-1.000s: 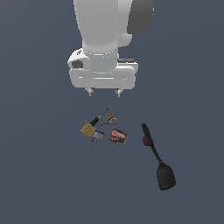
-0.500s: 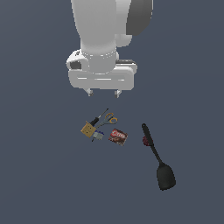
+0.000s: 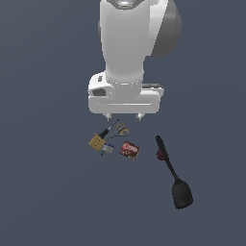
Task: Pick up a designated object from a clutter of objects.
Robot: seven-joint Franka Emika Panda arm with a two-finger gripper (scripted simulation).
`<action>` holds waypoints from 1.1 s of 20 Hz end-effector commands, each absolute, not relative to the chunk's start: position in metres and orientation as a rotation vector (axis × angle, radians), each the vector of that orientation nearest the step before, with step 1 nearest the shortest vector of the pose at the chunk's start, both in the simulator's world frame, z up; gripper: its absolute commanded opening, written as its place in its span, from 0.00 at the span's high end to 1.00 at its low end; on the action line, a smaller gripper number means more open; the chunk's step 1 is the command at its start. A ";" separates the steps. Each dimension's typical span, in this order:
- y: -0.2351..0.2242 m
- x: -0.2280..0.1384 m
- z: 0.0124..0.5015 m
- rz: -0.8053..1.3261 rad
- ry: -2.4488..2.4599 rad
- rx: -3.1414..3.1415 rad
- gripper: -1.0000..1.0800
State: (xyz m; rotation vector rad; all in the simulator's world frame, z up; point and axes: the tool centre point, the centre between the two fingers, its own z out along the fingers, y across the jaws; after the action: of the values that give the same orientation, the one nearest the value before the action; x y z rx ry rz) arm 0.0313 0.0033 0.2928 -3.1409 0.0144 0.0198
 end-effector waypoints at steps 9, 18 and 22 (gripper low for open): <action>0.082 0.085 0.221 0.013 -0.229 -3.150 0.04; 0.156 0.111 0.150 0.004 -0.425 -3.124 0.04; 0.179 0.115 0.127 0.002 -0.481 -3.111 0.04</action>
State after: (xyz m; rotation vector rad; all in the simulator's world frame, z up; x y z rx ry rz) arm 0.1130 0.1708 0.1348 -3.1158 -0.4609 0.0053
